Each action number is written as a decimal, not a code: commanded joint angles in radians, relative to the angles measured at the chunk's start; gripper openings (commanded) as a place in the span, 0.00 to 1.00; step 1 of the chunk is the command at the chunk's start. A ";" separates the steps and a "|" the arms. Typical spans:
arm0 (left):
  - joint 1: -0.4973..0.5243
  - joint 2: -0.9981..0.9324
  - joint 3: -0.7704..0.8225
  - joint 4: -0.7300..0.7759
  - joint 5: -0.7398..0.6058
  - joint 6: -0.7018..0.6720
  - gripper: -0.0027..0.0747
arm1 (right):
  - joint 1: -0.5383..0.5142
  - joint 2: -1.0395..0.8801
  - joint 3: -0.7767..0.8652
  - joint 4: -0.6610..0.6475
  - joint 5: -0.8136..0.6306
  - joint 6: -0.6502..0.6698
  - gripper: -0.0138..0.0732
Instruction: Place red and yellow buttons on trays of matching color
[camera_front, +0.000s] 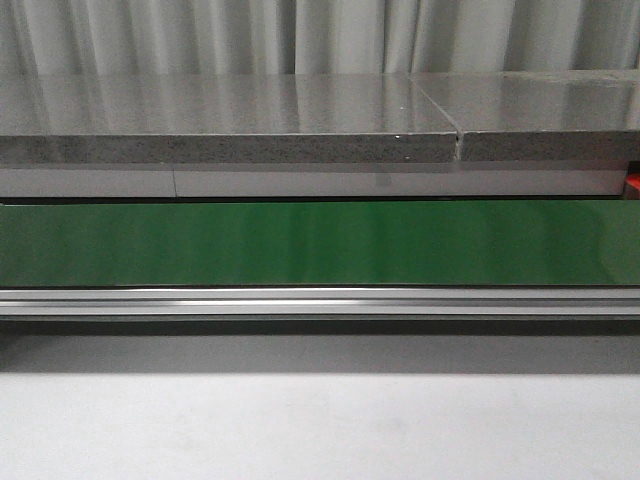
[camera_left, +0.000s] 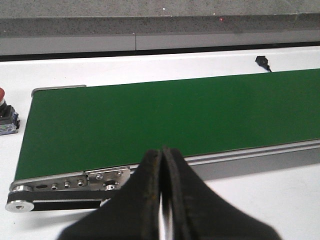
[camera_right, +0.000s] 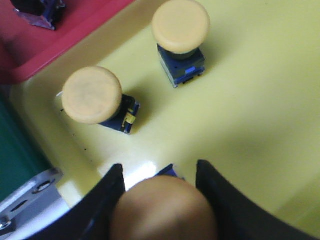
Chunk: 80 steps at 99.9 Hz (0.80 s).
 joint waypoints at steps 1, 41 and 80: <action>-0.008 0.004 -0.026 -0.012 -0.074 -0.011 0.01 | 0.000 0.032 -0.023 0.013 -0.065 -0.001 0.29; -0.008 0.004 -0.026 -0.012 -0.074 -0.011 0.01 | 0.015 0.133 -0.023 0.015 -0.098 -0.001 0.30; -0.008 0.004 -0.026 -0.012 -0.074 -0.011 0.01 | 0.015 0.134 -0.026 0.018 -0.099 -0.001 0.81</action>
